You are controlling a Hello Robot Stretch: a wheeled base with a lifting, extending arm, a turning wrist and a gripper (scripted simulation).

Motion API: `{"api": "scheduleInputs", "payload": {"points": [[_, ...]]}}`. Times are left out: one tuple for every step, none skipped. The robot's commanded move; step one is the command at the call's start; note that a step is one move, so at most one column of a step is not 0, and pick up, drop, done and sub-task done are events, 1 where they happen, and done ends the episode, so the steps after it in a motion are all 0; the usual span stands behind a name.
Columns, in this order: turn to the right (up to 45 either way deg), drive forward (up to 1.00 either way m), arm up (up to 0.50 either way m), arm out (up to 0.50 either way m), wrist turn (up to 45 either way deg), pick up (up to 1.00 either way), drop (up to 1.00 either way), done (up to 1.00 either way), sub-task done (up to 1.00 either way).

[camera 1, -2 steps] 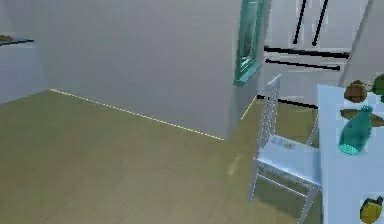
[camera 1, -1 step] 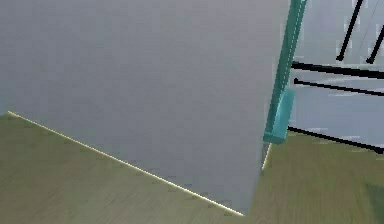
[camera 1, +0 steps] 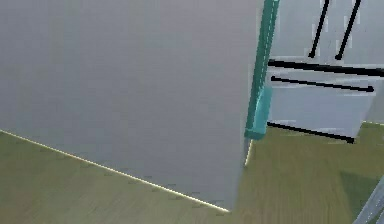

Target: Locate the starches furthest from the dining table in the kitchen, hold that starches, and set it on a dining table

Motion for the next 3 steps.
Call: {"api": "scheduleInputs", "payload": {"points": [[0.0, 0.50, 0.00, 0.00, 0.0, 0.00, 0.00, 0.00, 0.00], [45.0, 0.00, 0.00, 0.00, 0.0, 0.00, 0.00, 0.00, 0.00], [-45.0, 0.00, 0.00, 0.00, 0.0, 0.00, 0.00, 0.00, 0.00]]}}
